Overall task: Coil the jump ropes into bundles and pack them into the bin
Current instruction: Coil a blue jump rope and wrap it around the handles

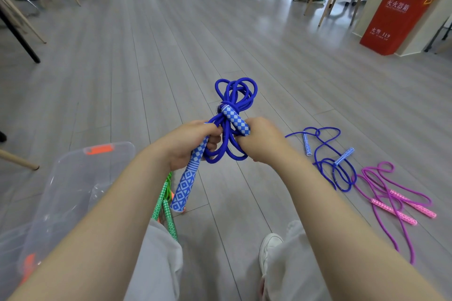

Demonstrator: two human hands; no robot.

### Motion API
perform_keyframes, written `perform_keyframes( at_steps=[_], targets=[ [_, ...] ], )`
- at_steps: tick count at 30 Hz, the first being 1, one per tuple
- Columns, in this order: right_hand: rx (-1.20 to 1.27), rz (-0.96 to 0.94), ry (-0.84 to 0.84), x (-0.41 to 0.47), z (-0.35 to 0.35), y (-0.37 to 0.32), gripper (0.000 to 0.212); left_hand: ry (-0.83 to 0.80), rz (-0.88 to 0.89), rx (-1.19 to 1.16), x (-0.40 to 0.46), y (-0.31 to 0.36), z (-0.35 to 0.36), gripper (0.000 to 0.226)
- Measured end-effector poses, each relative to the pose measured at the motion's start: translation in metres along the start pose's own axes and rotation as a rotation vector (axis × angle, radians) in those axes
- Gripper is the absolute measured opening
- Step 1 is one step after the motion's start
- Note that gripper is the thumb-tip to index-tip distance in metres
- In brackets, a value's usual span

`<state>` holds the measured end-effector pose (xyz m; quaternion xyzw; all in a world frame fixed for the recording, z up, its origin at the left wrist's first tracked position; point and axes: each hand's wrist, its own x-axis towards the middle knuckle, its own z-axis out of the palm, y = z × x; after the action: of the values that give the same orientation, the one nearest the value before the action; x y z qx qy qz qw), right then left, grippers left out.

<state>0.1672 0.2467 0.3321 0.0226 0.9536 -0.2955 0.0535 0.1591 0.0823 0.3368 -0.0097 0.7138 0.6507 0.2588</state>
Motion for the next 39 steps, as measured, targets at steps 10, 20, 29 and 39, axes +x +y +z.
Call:
perform_keyframes(
  at_steps=[10, 20, 29, 39],
  targets=[
    [-0.111, -0.014, 0.151, 0.007, 0.017, -0.002, 0.025, 0.168, 0.004, -0.092, 0.013, -0.014, 0.010, 0.015],
    [0.095, -0.132, 0.114, 0.003, 0.015, -0.003, 0.005, 0.252, 0.079, 0.004, 0.016, -0.019, 0.014, 0.018],
    [0.531, -0.028, -0.084, -0.005, 0.005, -0.013, 0.019, 0.281, 0.110, 0.110, 0.014, -0.014, 0.009, 0.019],
    [0.443, -0.073, -0.189, -0.002, -0.006, -0.003, 0.027, 0.127, 0.092, 0.194, 0.011, -0.012, -0.001, 0.016]
  ],
)
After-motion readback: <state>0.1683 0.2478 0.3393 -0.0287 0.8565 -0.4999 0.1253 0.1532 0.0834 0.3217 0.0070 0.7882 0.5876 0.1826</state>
